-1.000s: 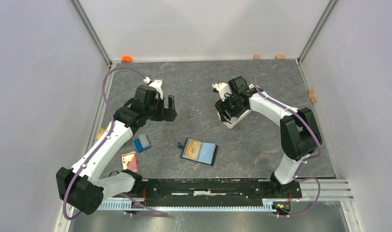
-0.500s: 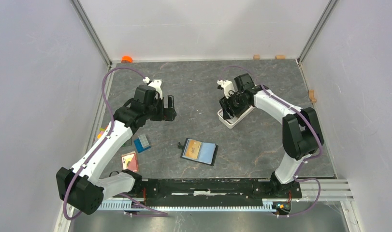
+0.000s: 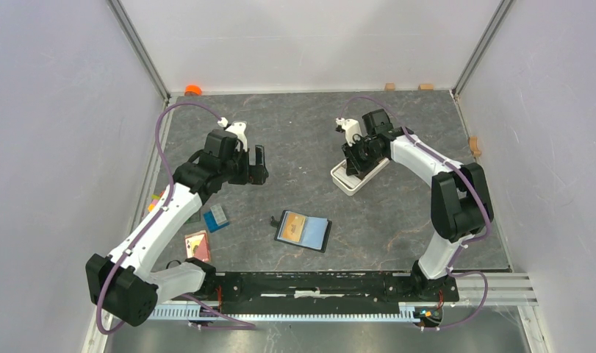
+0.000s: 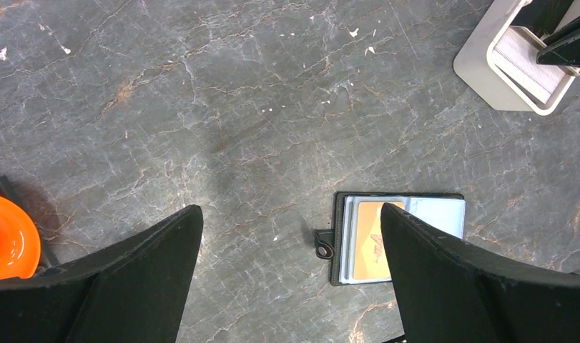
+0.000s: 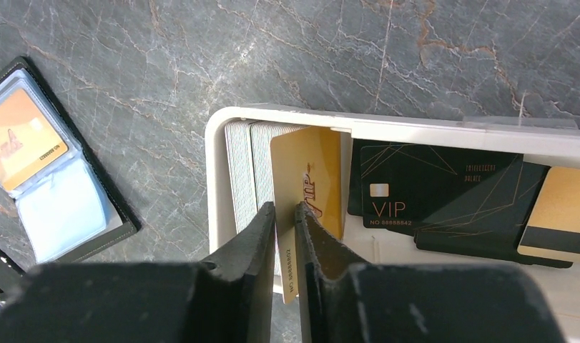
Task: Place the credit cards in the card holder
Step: Pick up the credit card from the storage box.
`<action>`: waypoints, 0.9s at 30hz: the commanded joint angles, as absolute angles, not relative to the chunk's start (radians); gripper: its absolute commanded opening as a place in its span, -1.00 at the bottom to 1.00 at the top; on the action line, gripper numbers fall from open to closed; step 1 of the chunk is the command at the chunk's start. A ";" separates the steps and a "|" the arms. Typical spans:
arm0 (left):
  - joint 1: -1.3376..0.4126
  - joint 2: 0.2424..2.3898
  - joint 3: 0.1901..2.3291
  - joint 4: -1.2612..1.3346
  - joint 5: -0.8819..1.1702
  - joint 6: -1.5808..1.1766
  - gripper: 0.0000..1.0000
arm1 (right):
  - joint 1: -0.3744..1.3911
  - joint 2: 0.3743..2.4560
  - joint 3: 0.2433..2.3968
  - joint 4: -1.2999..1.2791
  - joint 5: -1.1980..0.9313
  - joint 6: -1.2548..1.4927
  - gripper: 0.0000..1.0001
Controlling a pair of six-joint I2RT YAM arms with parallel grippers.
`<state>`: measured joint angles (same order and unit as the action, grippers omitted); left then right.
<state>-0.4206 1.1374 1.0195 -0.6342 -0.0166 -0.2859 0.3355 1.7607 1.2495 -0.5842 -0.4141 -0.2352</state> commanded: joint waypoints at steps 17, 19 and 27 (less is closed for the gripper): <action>-0.415 1.077 0.971 -0.534 0.178 -0.229 0.96 | 0.337 1.533 1.142 -0.353 -0.189 -0.139 -1.00; -0.415 1.048 0.966 -0.509 0.220 -0.228 0.93 | 0.338 1.478 1.115 -0.308 -0.159 -0.125 -1.00; -0.416 0.879 0.862 -0.178 0.495 -0.463 0.87 | 0.341 1.190 1.007 -0.130 -0.213 0.063 -1.00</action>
<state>-0.4202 0.9569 0.9207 -0.4427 0.2974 -0.3134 0.3393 1.3380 1.0615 -0.3141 -0.1608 -0.0776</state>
